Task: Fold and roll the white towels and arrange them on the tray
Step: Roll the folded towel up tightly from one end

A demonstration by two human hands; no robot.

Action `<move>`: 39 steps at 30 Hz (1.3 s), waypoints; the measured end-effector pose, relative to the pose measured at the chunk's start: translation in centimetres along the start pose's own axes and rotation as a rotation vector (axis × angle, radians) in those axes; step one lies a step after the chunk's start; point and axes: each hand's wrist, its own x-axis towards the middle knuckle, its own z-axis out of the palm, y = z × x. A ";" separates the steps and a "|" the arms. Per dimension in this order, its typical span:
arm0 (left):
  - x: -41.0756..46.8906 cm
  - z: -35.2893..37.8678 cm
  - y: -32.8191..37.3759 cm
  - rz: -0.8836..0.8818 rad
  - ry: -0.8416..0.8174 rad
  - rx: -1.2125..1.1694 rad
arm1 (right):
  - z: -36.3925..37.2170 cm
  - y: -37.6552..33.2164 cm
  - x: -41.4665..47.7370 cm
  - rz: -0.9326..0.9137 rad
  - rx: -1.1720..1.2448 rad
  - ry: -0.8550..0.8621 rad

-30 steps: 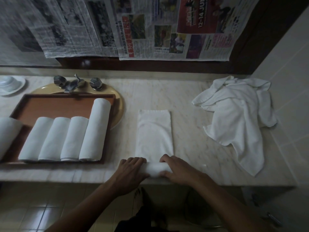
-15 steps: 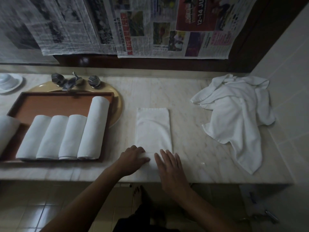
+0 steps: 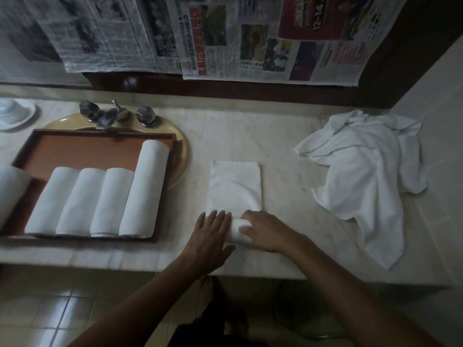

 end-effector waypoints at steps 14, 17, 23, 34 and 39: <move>3.2 -0.7 -2.0 0.033 -0.068 -0.072 | -1.8 -3.2 15.5 -0.110 -0.373 0.068; 3.5 -0.7 -2.3 0.040 -0.073 -0.105 | -2.3 -3.1 14.9 -0.069 -0.261 0.180; 4.0 -0.5 -2.7 0.053 -0.084 -0.135 | -0.9 2.2 11.3 0.175 -0.229 0.289; 4.6 -0.8 -3.3 0.046 -0.154 -0.108 | -3.7 2.0 10.5 0.081 0.023 0.324; 4.9 -1.1 -3.6 0.033 -0.180 -0.104 | 0.5 0.3 1.0 -0.120 0.069 0.397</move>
